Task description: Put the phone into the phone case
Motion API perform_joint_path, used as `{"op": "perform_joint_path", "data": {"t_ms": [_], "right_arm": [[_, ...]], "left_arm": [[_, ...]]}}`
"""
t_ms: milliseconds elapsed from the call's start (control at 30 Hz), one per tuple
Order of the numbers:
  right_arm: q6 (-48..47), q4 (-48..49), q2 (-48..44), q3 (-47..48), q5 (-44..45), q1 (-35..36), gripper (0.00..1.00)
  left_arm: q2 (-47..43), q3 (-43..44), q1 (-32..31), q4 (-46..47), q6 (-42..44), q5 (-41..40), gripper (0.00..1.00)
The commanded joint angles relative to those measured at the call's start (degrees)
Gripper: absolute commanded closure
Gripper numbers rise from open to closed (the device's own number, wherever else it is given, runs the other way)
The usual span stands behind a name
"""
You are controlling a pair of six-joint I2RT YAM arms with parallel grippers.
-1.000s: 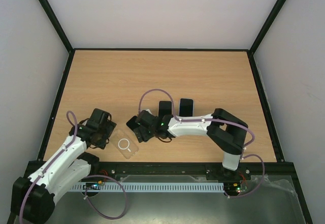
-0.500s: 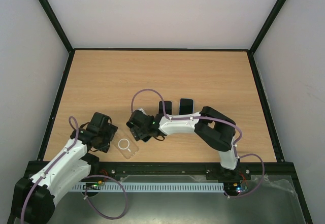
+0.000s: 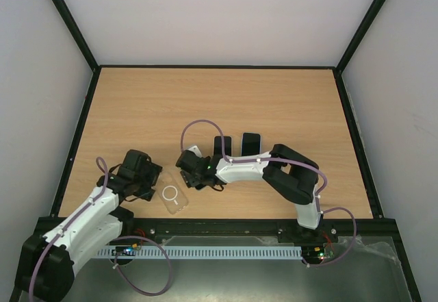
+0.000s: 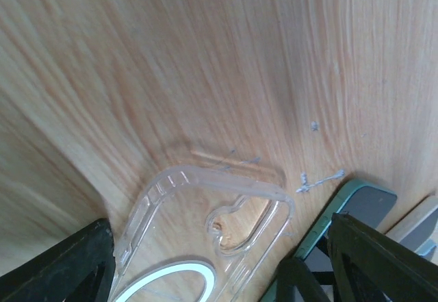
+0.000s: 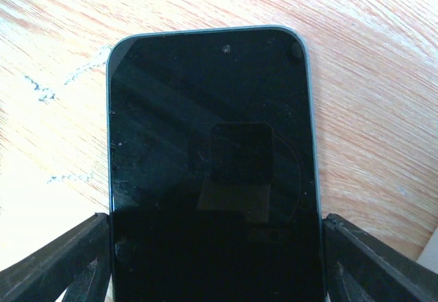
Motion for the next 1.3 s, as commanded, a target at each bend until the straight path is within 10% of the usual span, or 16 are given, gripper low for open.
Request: {"op": "perform_joint_path", "data": {"t_ms": [0,1267], "right_arm": [[1.02,-4.15,0.69,-2.32,1.76,0.28,0.21],[13.31,2.96,-18.4,-13.77,-0.83,-2.27,0.38]], "left_arm": [[2.74,-2.72,-0.54,1.86,-1.29,1.21,0.15],[9.89,-1.74,-20.61,17.86,-18.1,2.67,0.15]]}}
